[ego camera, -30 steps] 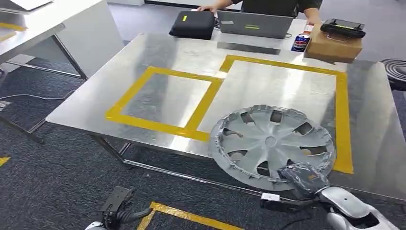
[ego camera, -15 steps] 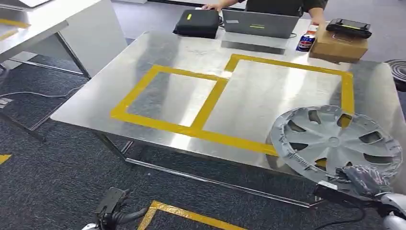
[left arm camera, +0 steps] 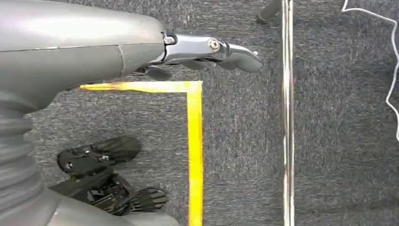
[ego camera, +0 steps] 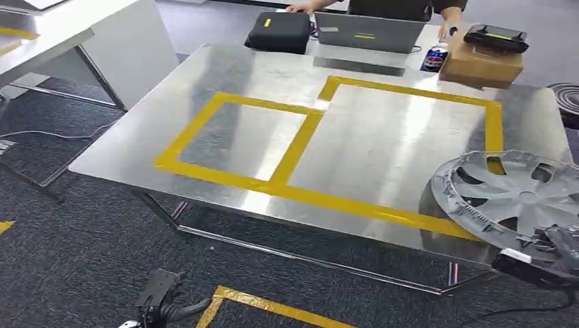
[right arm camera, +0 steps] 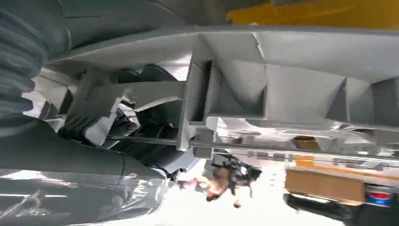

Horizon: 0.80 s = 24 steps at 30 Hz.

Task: Take the parts from the cabinet and place them on the table.

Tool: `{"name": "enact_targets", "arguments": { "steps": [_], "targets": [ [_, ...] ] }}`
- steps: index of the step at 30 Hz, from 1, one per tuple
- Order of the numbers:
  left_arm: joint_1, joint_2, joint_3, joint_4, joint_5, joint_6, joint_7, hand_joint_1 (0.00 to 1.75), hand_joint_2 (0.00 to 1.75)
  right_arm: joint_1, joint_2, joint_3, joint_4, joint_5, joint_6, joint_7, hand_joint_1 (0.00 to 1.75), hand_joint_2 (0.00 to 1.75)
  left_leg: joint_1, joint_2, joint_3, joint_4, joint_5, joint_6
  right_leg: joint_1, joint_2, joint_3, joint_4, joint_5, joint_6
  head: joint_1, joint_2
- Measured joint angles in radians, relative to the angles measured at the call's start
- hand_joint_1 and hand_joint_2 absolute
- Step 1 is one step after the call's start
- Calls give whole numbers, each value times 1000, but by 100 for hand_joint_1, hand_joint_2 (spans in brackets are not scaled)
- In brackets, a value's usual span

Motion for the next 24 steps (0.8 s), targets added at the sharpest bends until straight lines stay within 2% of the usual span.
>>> {"name": "enact_targets", "arguments": {
  "steps": [5, 12, 15, 20, 24],
  "targets": [
    [-7, -1, 0, 0, -1, 0, 8, 0, 175, -22, 15, 101, -40, 68, 10, 3, 175, 175, 1, 2, 0, 0, 0, 0, 1, 3, -1, 0, -1, -1, 0, 0],
    [-7, -2, 0, 0, -3, -1, 10, 0, 175, -41, 20, 168, -68, 102, 31, -8, 175, 175, 1, 2, -1, 0, 0, 0, 1, 3, -1, 0, -1, -1, 0, 0],
    [-10, -3, -1, 0, -5, -4, 13, 0, 175, -76, 27, 249, -74, 136, 54, -7, 175, 175, 1, 5, 0, 0, 0, 0, 1, 6, -2, 0, 0, -1, 0, 0],
    [-12, -7, -2, 0, -12, -5, 17, 0, 175, -124, 39, 364, -74, 122, 64, 4, 175, 175, 1, 4, 0, 0, 0, -1, 1, 6, -2, 0, 0, -1, 0, 0],
    [-11, -8, -2, 0, -13, -5, 18, 0, 175, -126, 39, 388, -77, 87, 58, 40, 175, 175, 1, 4, 0, 0, 0, -1, 1, 5, -2, 0, -1, -1, 0, 0]
  ]
}}
